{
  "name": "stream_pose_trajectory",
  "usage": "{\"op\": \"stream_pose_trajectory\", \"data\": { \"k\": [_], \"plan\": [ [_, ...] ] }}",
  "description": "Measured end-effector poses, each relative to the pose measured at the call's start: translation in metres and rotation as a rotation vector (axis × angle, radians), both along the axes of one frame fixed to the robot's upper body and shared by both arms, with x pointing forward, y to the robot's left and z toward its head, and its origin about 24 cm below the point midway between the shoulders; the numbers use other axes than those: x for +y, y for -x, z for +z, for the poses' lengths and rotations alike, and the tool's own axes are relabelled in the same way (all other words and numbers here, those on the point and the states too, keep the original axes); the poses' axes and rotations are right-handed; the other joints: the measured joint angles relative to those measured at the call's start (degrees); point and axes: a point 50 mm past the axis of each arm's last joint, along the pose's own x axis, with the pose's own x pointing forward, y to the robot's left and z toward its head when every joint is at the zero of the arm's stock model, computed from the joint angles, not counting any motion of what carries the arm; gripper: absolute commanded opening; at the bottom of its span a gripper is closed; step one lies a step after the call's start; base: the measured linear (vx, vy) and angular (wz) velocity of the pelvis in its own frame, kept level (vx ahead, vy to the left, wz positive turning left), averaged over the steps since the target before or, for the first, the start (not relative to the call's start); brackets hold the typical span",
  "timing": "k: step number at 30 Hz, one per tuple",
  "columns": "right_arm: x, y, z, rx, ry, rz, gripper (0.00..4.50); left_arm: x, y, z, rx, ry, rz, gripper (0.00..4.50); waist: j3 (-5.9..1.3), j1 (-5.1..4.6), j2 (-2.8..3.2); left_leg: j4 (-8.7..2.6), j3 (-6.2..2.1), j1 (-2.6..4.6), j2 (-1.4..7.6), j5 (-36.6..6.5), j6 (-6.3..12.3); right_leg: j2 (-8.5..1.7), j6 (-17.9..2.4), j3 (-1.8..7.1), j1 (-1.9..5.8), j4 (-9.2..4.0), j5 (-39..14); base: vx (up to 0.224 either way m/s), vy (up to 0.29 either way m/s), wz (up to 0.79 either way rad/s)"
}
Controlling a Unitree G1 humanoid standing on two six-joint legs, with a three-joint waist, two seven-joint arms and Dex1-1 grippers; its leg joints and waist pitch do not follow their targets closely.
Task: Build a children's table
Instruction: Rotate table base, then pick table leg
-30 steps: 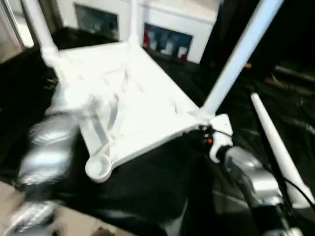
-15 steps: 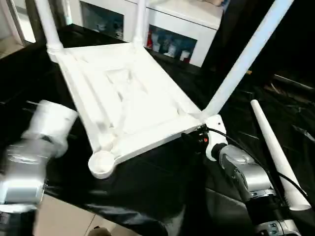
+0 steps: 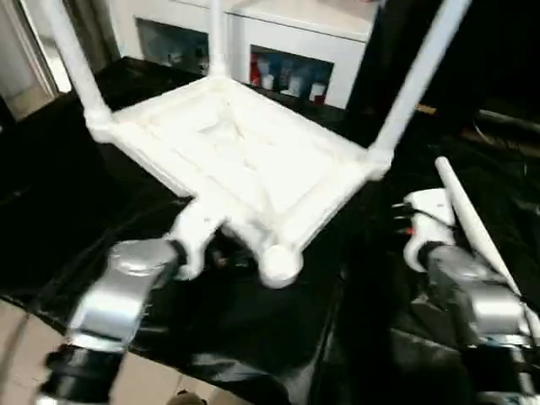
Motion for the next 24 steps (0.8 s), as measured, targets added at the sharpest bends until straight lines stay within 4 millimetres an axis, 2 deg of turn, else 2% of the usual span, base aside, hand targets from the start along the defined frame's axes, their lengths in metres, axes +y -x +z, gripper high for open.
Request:
{"op": "stream_pose_trajectory", "data": {
  "k": [4,8,11,14,19,20,22,23,24],
  "plan": [
    [0.004,0.004,0.014,-0.059,0.004,0.02,3.35,0.008,-0.009,0.012,-0.126,0.035,0.074,4.45,-0.1,-1.43,0.42,-0.02,-0.1,0.04,0.05,0.0,0.0,0.16,0.0,0.01,-0.01,-0.02,0.0,0.0,0.0,0.0],
    [0.015,0.008,0.019,-0.083,-0.017,0.028,3.35,0.038,-0.019,0.024,-0.262,0.094,0.305,4.45,-0.11,-2.54,0.39,0.02,-0.19,0.04,0.07,0.0,0.0,0.26,0.0,0.05,-0.02,-0.07,0.0,0.0,0.0,0.0],
    [0.023,0.008,0.019,-0.088,-0.033,0.03,3.35,0.052,-0.019,0.023,-0.273,0.166,0.46,4.45,-0.12,-2.6,0.31,0.04,-0.19,0.0,0.06,0.0,0.02,0.26,0.0,0.06,-0.02,-0.12,0.0,0.0,0.0,0.0],
    [0.025,0.006,0.019,-0.075,-0.038,0.008,3.35,0.066,-0.01,0.016,-0.254,0.139,0.508,4.45,-0.07,-2.56,0.13,0.01,-0.2,-0.02,0.08,0.0,0.02,0.27,0.0,0.04,-0.08,-0.12,0.0,0.0,0.0,0.0],
    [0.019,0.0,0.028,-0.077,-0.035,-0.012,3.35,0.064,-0.008,0.023,-0.278,0.167,0.476,4.45,-0.15,-1.67,-0.22,0.12,-0.18,0.03,0.08,0.0,0.03,0.23,0.0,0.06,-0.09,-0.11,0.0,0.0,0.0,0.0],
    [0.021,-0.001,0.03,-0.078,-0.045,-0.005,3.35,0.064,-0.009,0.027,-0.295,0.174,0.474,4.45,-0.24,-1.07,-0.33,0.4,0.95,0.4,0.7,-0.2,-0.03,1.47,0.0,1.53,-0.46,-0.16,0.0,0.0,0.0,0.0],
    [0.023,-0.003,0.032,-0.073,-0.058,0.002,3.35,0.064,-0.015,0.033,-0.322,0.199,0.514,4.45,-0.22,-0.63,-0.37,0.74,1.96,0.65,1.17,-0.5,-0.21,2.97,0.0,3.36,-1.09,-0.13,0.3,-0.05,-0.049,-0.37],
    [0.024,-0.003,0.031,-0.068,-0.064,0.004,3.35,0.063,-0.018,0.037,-0.339,0.199,0.524,4.45,-0.2,-0.78,-0.33,0.88,2.62,1.19,1.81,-0.8,-0.33,3.53,-0.4,3.67,-1.3,-0.42,0.7,-0.06,-0.045,-0.41],
    [0.025,-0.003,0.03,-0.066,-0.069,0.006,3.35,0.063,-0.02,0.039,-0.355,0.196,0.531,4.45,-0.19,-1.16,-0.32,0.85,3.18,1.65,2.42,-0.9,-0.44,3.79,-1.0,3.34,-1.23,-0.75,1.1,-0.041,-0.016,-0.45]
  ]
}}
